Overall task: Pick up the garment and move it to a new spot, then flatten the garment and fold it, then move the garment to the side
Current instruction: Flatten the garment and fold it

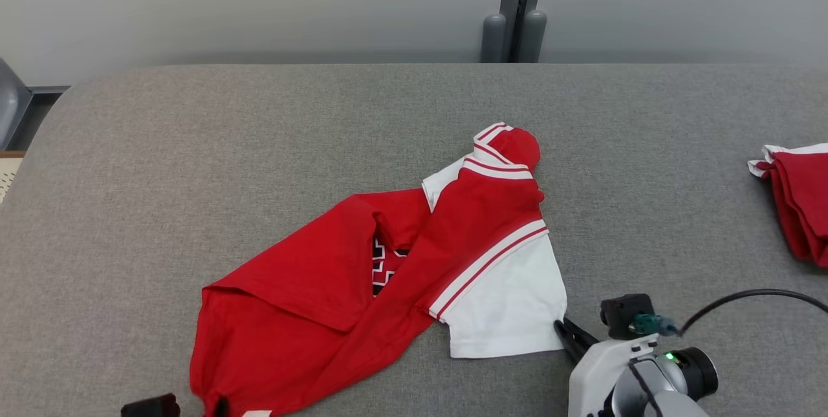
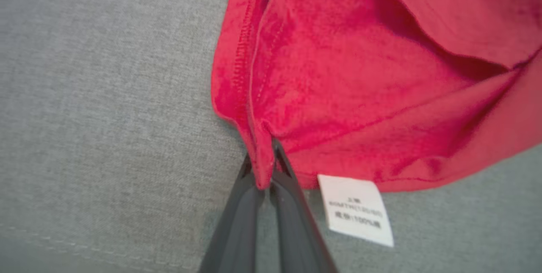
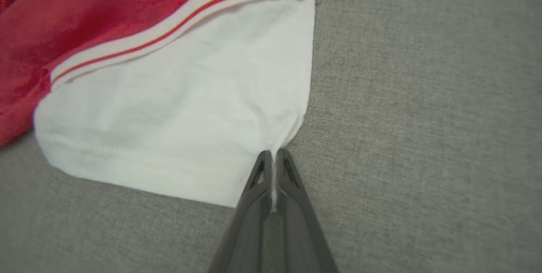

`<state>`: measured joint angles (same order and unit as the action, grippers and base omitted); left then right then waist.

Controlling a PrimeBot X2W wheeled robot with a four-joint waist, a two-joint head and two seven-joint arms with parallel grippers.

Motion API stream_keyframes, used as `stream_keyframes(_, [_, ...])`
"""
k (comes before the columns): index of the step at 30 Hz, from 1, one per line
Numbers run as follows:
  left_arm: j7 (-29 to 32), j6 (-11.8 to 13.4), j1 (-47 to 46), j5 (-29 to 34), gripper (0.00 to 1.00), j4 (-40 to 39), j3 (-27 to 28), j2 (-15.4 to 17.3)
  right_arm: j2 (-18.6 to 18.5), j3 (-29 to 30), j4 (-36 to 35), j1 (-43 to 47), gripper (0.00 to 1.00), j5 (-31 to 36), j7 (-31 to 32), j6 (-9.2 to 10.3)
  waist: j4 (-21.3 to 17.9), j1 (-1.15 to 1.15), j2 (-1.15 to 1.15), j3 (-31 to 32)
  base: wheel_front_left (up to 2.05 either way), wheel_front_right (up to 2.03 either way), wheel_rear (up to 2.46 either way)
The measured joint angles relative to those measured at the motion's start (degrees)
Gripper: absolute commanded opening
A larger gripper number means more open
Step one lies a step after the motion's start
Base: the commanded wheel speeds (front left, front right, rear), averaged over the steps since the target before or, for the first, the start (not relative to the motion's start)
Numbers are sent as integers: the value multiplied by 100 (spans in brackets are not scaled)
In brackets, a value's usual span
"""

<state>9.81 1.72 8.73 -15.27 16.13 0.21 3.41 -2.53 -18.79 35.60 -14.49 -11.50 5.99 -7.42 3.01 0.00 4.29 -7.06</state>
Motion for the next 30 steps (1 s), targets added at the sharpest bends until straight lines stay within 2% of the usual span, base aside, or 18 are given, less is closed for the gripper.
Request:
stream_keyframes(3, [-51,-127,10,-503,0,-288,54,-23,-3,167,-202,13,0,-627,-135,-1,-1,0,-1,44,0,0,0])
stream_keyframes(7, [-63,-226,16,-1073,0,-1121,146,-46,-4,573,-993,-29,0,-1357,-244,-1,-58,0,0,121,0,0,0])
stream_keyframes(12, [170,-235,-8,-1483,0,-2626,277,-29,-174,1205,-2781,-31,0,-2274,-32,-1,-214,0,0,196,0,0,0])
stream_keyframes(13, [304,-233,-132,-1579,0,-3242,311,4,-272,1473,-3565,-26,0,-2569,162,0,-289,0,0,210,0,0,0])
stream_keyframes(15, [500,-236,-368,-1675,0,-3808,289,75,-330,1749,-4343,-33,0,-2781,380,0,-365,0,0,202,0,0,0])
stream_keyframes(20, [1082,-219,-1310,-2087,0,-4747,154,142,-396,2316,-5676,-524,0,-3081,1131,0,-520,0,0,22,0,0,0])
stream_keyframes(25, [1640,-175,-2944,-2159,0,-4576,67,446,-587,2755,-5811,-1708,0,-2838,1815,-1,-618,0,0,-415,0,0,0])
stream_keyframes(30, [1864,-118,-4892,-1960,0,-3385,-31,649,-665,2840,-5007,-3276,0,-2413,2169,-1,-690,0,-1,-1078,0,0,0])
